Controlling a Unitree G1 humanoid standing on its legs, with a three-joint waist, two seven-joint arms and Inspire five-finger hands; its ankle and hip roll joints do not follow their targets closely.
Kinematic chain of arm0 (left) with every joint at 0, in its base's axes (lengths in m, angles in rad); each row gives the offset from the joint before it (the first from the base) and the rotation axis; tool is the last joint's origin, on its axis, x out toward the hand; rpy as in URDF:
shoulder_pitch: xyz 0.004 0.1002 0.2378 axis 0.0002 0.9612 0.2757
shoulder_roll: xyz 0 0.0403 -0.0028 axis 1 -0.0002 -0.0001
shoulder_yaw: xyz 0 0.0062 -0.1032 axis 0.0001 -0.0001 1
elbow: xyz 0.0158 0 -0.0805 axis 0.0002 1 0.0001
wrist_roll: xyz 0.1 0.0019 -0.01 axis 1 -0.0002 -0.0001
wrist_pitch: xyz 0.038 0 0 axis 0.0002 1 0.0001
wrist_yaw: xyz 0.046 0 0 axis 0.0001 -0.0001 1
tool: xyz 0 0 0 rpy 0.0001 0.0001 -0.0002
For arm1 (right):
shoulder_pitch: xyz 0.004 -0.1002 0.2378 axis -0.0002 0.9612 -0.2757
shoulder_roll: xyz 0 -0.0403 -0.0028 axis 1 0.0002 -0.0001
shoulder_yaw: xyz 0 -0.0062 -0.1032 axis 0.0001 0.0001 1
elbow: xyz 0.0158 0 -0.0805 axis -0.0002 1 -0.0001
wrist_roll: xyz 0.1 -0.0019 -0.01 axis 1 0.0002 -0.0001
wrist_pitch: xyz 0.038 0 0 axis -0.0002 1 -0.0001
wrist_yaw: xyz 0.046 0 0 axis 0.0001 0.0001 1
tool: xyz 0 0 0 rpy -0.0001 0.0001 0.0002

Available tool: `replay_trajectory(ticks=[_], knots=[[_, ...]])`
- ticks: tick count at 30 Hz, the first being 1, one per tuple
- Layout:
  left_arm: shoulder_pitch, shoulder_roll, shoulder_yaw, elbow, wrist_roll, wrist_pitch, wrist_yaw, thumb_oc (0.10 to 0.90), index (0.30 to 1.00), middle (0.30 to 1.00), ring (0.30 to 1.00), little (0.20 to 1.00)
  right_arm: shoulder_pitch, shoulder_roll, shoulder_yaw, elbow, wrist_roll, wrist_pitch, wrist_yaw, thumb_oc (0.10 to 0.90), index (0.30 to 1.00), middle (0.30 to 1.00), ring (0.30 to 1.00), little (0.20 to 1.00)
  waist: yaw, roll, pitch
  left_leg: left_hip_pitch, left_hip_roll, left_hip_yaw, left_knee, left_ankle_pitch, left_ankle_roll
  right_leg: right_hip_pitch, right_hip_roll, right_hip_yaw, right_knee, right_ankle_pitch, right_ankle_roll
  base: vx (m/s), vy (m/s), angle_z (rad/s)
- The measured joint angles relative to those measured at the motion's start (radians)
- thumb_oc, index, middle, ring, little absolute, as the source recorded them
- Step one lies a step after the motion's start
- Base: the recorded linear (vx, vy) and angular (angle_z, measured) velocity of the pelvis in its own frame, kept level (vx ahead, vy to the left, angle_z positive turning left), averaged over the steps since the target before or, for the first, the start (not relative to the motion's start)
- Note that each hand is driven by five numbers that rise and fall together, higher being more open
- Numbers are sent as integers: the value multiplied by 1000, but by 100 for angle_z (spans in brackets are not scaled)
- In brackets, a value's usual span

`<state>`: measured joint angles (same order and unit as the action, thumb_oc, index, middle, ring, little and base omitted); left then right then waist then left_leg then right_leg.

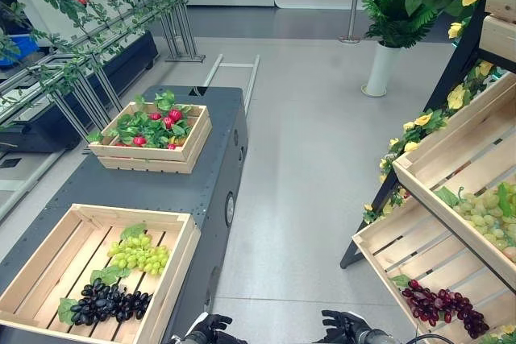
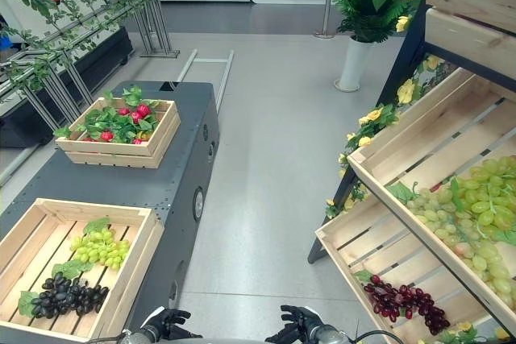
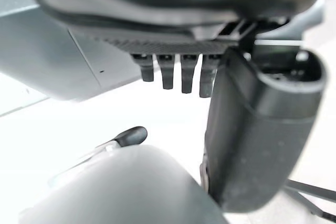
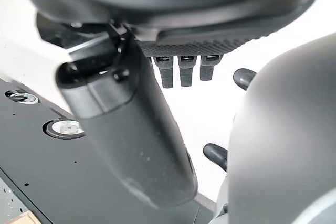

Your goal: Pick up the fruits from the basket on one side to the basket on the other side

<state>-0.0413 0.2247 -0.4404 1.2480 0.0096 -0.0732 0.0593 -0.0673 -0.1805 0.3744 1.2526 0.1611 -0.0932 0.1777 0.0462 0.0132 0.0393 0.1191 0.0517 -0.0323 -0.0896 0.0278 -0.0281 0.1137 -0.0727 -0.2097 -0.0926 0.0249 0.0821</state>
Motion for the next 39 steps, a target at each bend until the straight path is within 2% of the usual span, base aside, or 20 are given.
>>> replay_trajectory(ticks=[10, 31, 39], knots=[[9, -11, -4, 0, -6, -6, -2, 800, 900, 900, 900, 900, 2, -4, -1, 0, 0, 0, 0, 800, 900, 900, 900, 900, -2, 24, -8, 3, 3, -16, -6, -1, 2, 11, 1, -18, 0, -11, -7, 4, -8, 5], [9, -13, -15, 0, -2, -6, 24, 800, 900, 900, 900, 900, 2, -4, -3, 1, 1, 0, 0, 800, 900, 900, 900, 900, -5, 27, -8, 1, 9, -15, -4, 1, -2, 9, 6, -16, 3, -14, -8, -4, -21, 0], [37, -21, -1, -22, -6, -15, 63, 800, 900, 900, 900, 900, -2, -11, 1, 0, -2, 0, 21, 800, 900, 900, 900, 900, 6, 50, 0, -14, 15, -22, 1, 7, -11, 2, 13, -26, 0, -13, -7, 7, -41, 4]])
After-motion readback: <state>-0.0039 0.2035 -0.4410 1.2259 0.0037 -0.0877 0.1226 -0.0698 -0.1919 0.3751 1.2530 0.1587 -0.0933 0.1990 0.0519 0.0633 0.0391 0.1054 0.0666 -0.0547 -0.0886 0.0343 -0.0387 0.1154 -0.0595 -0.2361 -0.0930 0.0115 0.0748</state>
